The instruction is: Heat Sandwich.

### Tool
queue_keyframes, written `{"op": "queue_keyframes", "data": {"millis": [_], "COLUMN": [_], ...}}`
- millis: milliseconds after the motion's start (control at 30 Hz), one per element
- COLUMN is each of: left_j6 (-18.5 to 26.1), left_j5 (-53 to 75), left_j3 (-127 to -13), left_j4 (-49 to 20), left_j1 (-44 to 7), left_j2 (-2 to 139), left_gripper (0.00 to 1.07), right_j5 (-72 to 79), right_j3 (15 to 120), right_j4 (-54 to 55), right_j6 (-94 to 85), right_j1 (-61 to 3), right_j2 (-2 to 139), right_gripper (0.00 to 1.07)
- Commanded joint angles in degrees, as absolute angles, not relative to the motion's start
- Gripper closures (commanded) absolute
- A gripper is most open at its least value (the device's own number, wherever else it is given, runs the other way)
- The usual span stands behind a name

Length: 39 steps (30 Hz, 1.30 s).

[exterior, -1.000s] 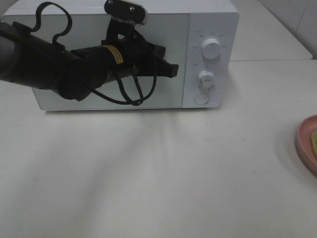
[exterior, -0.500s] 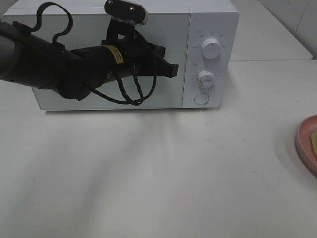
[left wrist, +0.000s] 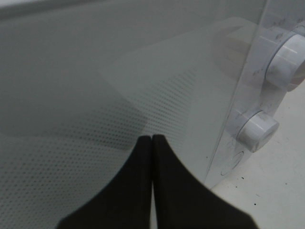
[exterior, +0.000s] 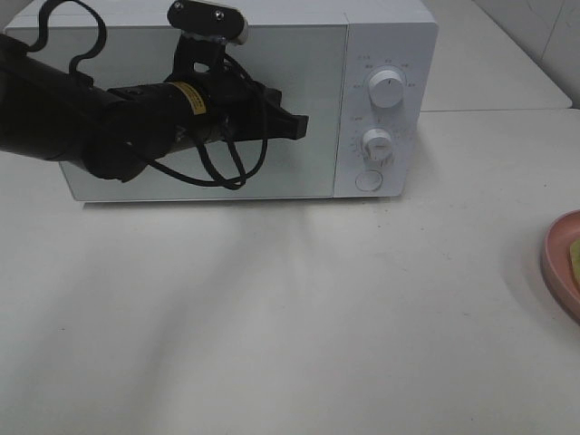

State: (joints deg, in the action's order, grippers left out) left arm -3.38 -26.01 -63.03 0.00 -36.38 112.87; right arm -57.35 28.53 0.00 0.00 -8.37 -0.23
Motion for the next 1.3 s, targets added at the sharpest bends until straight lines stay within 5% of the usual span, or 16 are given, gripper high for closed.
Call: {"op": "queue_keyframes", "data": {"millis": [33,367,467,500,533,633,1300], "left_j6": [-3.9,-4.6,-4.6,-4.6,-4.6,-4.4,-4.4], "left_j5": [-26.6,-18.1,-12.0,-12.0,-10.3,-3.7,23.5], "left_j3": [-62.2,-58.1,-57.5,-57.5,-57.5,-57.5,-57.5], "left_j4": [-0.7,-0.8,-0.8,-0.8,-0.8,-0.8,-0.9], "left_j1": [-36.2,-36.9,-37.8,-37.8,-38.2,-39.1,-39.8], "left_j2": [111.2,106.4,104.0,104.0,103.6,101.8,95.8], "left_gripper": [1.07,1.01,0.72,0.72,0.4,0.05,0.07], "right_j5": [-57.1,-57.1,-57.1,-57.1,-57.1,-57.1,-57.1], "right_j3": [28.5,28.5,28.5,28.5,28.5,28.5,28.5], "right_j4": [-0.5,-0.5,-0.5,-0.5,-0.5,-0.5,-0.5], "right_j6": [-0.4,-0.4,-0.4,-0.4,-0.4,-0.4,-0.4], "right_j1": [-7.9,-7.9,-7.9,-7.9,-7.9,-7.9,-7.9], "right_j2": [-1.8,-1.8,-1.8,-1.8,-1.8,-1.8,-1.8], "right_gripper": [0.33,0.33,0.33,0.33,0.33,0.33,0.33]}}
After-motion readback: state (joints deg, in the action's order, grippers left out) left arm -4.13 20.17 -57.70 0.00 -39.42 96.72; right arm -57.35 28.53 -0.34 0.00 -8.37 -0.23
